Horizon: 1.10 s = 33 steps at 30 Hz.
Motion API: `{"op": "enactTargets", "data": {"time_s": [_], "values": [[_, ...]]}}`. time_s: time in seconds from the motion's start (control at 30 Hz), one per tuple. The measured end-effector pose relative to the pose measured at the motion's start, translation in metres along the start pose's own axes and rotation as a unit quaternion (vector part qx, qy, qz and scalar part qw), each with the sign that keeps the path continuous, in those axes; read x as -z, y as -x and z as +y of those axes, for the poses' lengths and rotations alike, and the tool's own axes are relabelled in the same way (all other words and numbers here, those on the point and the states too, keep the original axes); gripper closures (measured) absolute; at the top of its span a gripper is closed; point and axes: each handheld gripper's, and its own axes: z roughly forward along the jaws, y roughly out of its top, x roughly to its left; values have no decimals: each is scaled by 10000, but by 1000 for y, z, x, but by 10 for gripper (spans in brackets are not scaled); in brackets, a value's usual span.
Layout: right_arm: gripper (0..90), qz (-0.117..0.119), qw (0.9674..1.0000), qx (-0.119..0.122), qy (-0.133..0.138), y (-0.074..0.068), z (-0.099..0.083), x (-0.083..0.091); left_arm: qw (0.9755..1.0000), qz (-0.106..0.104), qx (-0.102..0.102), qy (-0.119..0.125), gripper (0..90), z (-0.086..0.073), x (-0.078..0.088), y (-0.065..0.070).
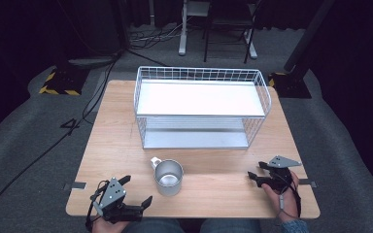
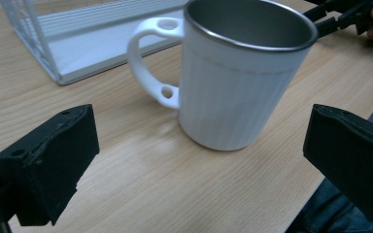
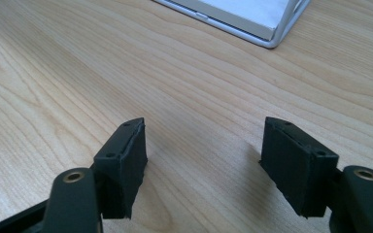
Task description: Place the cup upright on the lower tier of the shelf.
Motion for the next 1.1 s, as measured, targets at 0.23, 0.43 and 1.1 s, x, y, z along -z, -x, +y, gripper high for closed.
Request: {"op": "enactTargets", "data": {"time_s": [0.23, 0.43, 1.1], "values": [[335, 3, 10000, 3, 3, 0, 0, 0, 9996, -289, 34, 68, 0, 2, -12, 11], [335, -8, 10000, 9, 3, 0, 0, 0, 9989, -466, -48, 81, 0, 4, -26, 20], [332, -25, 10000, -2, 0, 0, 0, 0, 9994, -326, 98, 51, 0, 9, -68, 20]]}}
